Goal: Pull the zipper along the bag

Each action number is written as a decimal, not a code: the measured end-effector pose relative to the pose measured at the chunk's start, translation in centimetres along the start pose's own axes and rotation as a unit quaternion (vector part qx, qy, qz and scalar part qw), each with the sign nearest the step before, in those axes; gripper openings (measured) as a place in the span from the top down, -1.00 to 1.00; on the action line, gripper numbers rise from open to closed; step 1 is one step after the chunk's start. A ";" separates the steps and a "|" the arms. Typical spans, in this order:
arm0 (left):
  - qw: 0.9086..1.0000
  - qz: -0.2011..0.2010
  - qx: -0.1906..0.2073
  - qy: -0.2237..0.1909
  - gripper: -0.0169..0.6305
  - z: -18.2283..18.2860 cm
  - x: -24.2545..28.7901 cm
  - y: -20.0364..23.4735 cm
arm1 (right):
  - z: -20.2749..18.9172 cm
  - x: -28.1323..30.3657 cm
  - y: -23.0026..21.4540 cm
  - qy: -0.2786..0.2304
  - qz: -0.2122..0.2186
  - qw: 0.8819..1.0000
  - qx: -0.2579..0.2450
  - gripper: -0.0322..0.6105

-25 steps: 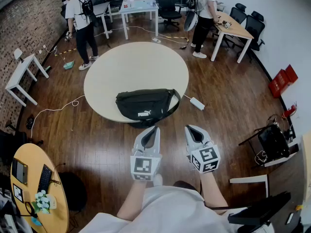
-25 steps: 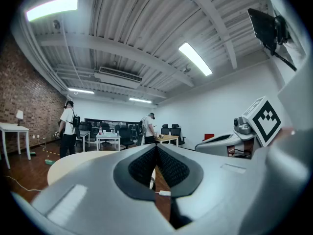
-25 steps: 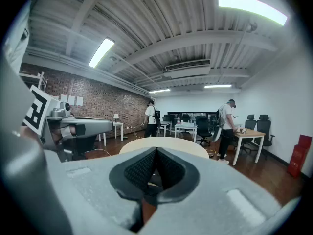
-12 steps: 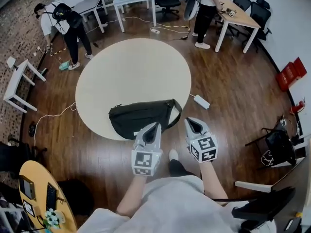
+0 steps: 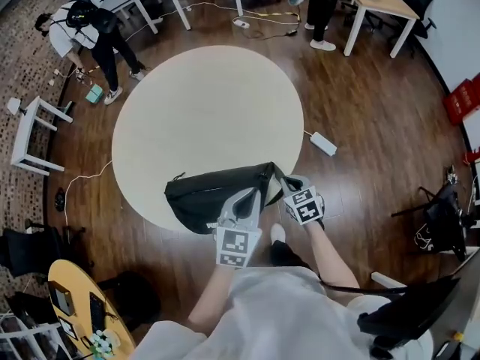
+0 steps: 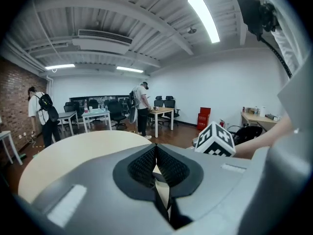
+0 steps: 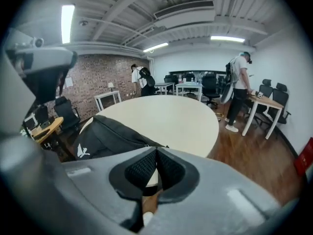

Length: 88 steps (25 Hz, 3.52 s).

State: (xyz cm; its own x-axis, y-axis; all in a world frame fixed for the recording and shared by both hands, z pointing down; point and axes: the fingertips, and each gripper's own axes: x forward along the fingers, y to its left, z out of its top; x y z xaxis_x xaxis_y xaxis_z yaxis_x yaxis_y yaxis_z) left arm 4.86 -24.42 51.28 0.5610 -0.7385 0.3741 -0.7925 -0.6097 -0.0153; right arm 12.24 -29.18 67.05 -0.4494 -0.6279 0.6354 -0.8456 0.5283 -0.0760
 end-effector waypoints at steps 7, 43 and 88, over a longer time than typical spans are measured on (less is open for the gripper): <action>0.992 -0.047 0.036 0.112 0.61 -5.4 5.5 0.6 | -4.0 9.6 -0.8 0.087 0.035 0.993 -0.075 0.93; 0.962 -0.116 0.046 0.244 0.87 -13.2 12.1 1.4 | -4.7 10.8 -2.7 0.109 0.091 0.990 0.001 0.93; 0.958 0.102 -0.227 0.142 0.48 -28.7 -12.1 36.8 | -2.8 10.1 -4.1 0.143 -0.159 0.973 0.092 0.92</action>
State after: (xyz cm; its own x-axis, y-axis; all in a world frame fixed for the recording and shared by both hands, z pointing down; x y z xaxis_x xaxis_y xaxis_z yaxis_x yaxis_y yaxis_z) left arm -38.00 -29.67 72.83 0.3466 -0.6811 0.6449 -0.9373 -0.2247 0.2664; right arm 11.97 -36.05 75.95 -0.0812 -0.5437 0.8353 -0.9777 0.2064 0.0393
